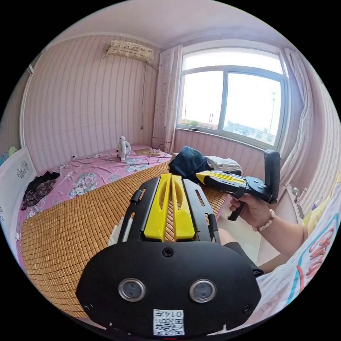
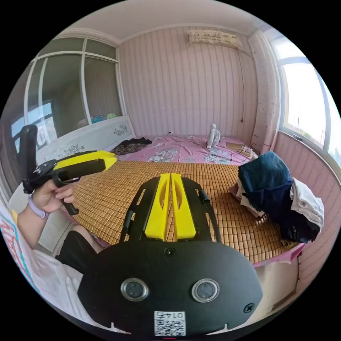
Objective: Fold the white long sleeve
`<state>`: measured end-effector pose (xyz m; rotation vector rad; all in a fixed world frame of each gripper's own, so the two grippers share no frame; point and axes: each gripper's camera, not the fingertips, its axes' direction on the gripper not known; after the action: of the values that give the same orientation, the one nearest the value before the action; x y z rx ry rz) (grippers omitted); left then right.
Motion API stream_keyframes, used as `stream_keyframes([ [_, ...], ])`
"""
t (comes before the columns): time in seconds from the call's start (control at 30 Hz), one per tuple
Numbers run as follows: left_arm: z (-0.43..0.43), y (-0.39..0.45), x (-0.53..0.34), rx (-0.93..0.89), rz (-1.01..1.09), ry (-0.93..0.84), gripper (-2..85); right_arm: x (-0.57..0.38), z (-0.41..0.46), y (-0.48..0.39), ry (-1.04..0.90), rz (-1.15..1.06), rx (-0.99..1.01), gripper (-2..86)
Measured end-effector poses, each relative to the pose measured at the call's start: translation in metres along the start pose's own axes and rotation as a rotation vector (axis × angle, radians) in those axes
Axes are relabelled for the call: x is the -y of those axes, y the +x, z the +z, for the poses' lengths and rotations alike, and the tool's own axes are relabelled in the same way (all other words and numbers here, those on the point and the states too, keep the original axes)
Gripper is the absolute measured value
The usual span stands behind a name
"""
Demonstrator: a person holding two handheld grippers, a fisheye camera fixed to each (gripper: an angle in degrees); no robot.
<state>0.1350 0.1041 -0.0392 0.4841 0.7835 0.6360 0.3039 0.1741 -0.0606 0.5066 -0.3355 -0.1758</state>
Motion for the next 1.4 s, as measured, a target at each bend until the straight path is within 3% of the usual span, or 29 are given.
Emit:
stream_keyframes([
  [0.1,0.035,0.013,0.008,-0.071,0.064,-0.016,0.5,-0.035,-0.038,0.037,0.198,0.076,0.062,-0.6],
  [0.23,0.096,0.032,0.025,-0.25,0.091,-0.051,3.9,-0.058,-0.064,0.097,0.157,0.206,-0.005,-0.3],
  [0.37,0.172,0.055,0.039,-0.455,0.128,-0.063,0.0,-0.074,-0.086,0.144,0.137,0.202,-0.096,-0.2],
  [0.57,0.277,0.102,0.059,-0.507,0.187,-0.067,1.3,-0.091,-0.101,0.208,-0.003,0.112,-0.31,0.2],
  [0.67,0.338,0.133,0.067,-0.525,0.235,-0.136,8.3,-0.097,-0.096,0.243,-0.097,0.119,-0.378,1.0],
  [1.0,0.49,0.212,0.072,-0.475,0.277,-0.298,13.5,-0.081,-0.062,0.346,-0.236,0.108,-0.547,15.3],
  [1.27,0.552,0.264,0.092,-0.459,0.298,-0.313,13.6,-0.076,-0.038,0.406,-0.315,0.119,-0.603,12.4],
  [1.4,0.568,0.288,0.097,-0.447,0.316,-0.341,12.3,-0.085,-0.049,0.426,-0.297,0.146,-0.666,2.8],
])
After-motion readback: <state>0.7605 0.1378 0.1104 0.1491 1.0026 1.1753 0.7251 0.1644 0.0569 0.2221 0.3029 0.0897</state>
